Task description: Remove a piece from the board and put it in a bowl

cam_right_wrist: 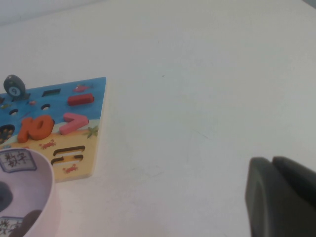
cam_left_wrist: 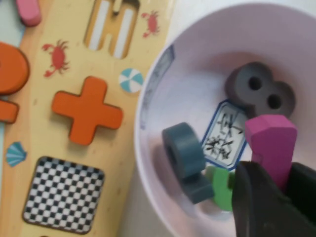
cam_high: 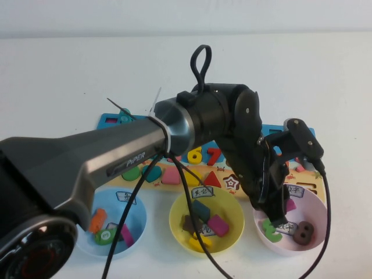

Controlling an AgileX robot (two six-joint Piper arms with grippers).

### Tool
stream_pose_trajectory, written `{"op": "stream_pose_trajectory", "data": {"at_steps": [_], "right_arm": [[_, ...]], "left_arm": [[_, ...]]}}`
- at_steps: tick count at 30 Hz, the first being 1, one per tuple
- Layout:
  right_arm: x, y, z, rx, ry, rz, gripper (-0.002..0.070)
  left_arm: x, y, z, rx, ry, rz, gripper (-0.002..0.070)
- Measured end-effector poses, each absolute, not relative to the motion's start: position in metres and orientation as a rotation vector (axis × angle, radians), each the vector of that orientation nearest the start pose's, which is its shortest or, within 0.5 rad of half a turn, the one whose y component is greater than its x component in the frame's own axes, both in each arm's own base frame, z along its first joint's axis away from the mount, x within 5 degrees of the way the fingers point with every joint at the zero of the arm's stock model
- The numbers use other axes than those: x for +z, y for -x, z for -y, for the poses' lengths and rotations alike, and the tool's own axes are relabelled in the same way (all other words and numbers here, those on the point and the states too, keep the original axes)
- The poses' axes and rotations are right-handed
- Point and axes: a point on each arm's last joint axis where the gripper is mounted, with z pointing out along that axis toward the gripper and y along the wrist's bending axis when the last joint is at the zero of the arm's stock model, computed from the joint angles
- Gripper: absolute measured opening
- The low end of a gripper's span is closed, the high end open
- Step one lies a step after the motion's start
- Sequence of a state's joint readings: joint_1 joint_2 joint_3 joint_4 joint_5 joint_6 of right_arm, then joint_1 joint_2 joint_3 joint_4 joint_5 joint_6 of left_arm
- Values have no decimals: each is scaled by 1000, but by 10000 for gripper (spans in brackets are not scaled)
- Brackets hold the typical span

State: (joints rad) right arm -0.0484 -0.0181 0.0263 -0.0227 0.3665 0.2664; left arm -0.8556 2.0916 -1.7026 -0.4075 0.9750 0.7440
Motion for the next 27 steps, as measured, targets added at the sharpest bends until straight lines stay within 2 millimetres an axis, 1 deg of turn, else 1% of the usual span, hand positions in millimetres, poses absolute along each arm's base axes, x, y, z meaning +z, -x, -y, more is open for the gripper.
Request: {"op": "stream_pose_trajectory", "data": {"at_steps": [1,3,5,8,9,10,11,12,13,14,16,17,18,19,20,21,22,24,25,27], "right_arm": [[172,-52,3,129,-278,-1839,-17],[172,-52,3,129,-278,-1839,-17],[172,-52,3,129,-278,-1839,-17],[172,-52,3,129,-278,-1839,-17],[172,-52,3,129,-278,-1839,-17],[172,-52,3,129,-278,-1839,-17],[172,-52,3,129,-278,-1839,-17],[172,-52,3,129,-278,-1839,-17],[172,-52,3,129,-278,-1839,-17],[172,-52,3,129,-278,-1839,-17],[172,-52,3,129,-278,-1839,-17],[172,-52,3,129,-278,-1839,-17],[172,-52,3,129,-278,-1839,-17],[172,-52,3,129,-278,-1839,-17],[172,-52,3,129,-278,-1839,-17],[172,-52,3,129,-278,-1839,-17],[172,-52,3,129,-278,-1839,-17],[172,-52,3,129,-278,-1839,-17],[172,-52,3,129,-278,-1839,-17],[172,-52,3,129,-278,-1839,-17]], "left_arm": [[214,-272,357,-537,-1843,-2137,81],[213,-273,357,-517,-1852,-2132,127],[213,-273,356,-507,-1855,-2129,228],[213,-273,357,-519,-1822,-2161,413],[213,-273,357,-528,-1807,-2175,452],[213,-272,357,-533,-1799,-2185,486],[214,-272,357,-537,-1796,-2200,504],[216,-272,357,-543,-1786,-2216,506],[220,-272,357,-545,-1783,-2227,495],[225,-273,358,-538,-1777,-2238,459],[237,-275,357,-509,-1764,-2243,332],[247,-276,356,-484,-1754,-2240,235],[258,-277,353,-449,-1746,-2235,153],[268,-277,349,-416,-1731,-2233,100],[281,-276,343,-367,-1701,-2233,64],[295,-275,336,-310,-1659,-2236,41],[306,-274,329,-264,-1612,-2245,28],[333,-269,309,-154,-1500,-2235,11],[347,-265,298,-110,-1452,-2216,7],[367,-254,277,-77,-1353,-2175,2]]}}
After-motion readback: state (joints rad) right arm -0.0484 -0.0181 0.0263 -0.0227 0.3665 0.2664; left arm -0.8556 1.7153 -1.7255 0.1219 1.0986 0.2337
